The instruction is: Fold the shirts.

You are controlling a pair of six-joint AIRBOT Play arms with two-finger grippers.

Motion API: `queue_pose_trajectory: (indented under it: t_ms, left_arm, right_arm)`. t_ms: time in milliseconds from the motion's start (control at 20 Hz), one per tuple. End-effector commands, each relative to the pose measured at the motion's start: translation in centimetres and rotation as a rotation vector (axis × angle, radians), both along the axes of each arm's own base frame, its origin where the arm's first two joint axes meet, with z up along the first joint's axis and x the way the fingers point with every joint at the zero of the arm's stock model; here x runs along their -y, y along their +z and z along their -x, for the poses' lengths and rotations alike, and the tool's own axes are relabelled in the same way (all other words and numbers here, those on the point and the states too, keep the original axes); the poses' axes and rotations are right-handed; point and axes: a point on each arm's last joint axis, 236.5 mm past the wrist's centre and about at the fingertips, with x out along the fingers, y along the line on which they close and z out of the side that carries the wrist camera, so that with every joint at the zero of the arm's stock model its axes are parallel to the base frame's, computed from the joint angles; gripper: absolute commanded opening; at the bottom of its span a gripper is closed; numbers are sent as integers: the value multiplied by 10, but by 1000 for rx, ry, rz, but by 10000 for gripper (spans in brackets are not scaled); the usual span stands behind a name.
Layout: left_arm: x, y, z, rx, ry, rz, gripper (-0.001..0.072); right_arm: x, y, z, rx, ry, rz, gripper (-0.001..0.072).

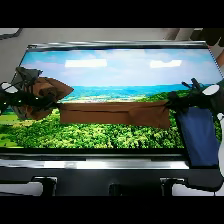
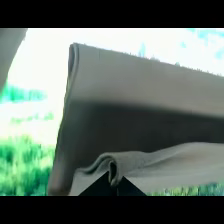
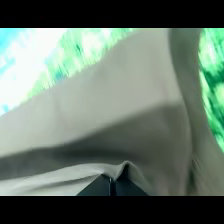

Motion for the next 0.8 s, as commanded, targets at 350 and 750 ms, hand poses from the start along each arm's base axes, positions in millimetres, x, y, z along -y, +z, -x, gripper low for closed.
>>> queue_pose_trajectory:
  t_ms: [350, 750]
  left_arm:
    - [15, -73, -24, -160, -7, 55, 86]
    - [-16, 12, -35, -45, -11, 60, 677]
  right_arm:
    - [-6, -46, -44, 8, -30, 7, 38]
    - [48, -22, 13, -125, 114, 129, 697]
